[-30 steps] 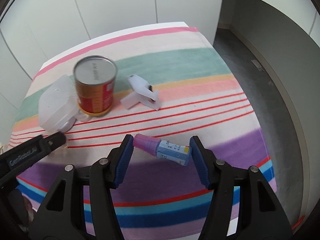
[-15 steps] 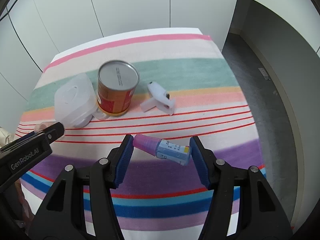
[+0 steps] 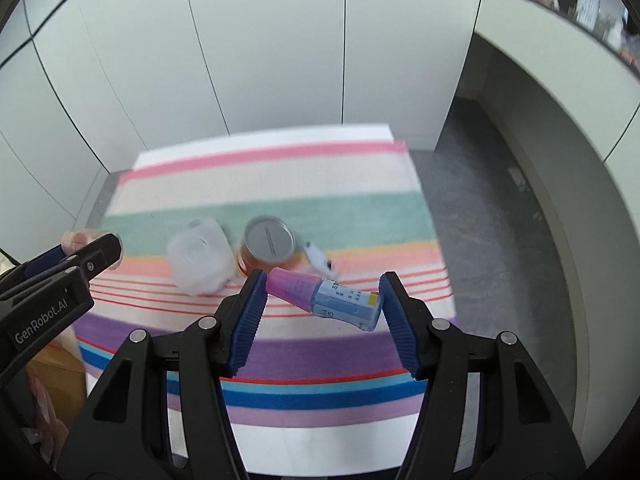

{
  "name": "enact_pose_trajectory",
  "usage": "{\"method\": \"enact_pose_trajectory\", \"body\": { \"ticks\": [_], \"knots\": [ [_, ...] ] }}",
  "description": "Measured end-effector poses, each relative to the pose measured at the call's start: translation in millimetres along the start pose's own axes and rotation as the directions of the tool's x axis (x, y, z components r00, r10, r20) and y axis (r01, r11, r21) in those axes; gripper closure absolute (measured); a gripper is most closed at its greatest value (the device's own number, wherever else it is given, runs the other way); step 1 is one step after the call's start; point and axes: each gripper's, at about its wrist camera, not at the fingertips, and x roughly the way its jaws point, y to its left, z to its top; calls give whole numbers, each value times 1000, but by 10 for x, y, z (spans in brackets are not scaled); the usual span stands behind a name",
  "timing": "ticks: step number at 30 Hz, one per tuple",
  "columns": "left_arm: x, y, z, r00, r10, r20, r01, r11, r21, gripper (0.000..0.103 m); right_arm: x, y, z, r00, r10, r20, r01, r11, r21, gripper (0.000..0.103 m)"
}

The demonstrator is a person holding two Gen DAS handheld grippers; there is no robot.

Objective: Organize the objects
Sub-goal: 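Lift both bottles up off the cloth, then carry both held bottles over to the cardboard box on the chair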

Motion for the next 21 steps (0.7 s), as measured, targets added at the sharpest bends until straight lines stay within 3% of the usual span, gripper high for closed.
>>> {"method": "enact_pose_trajectory", "body": {
  "ticks": [11, 21],
  "knots": [
    [-1345, -121, 457, 992, -13, 125, 5, 998, 57, 39, -1445, 34, 530, 987, 23, 158, -15, 998, -53, 43],
    [-1840, -143, 425, 989, -9, 146, -2, 997, 78, 39, -2006, 63, 551, 980, 34, 195, -20, 997, -75, 43]
  ]
}}
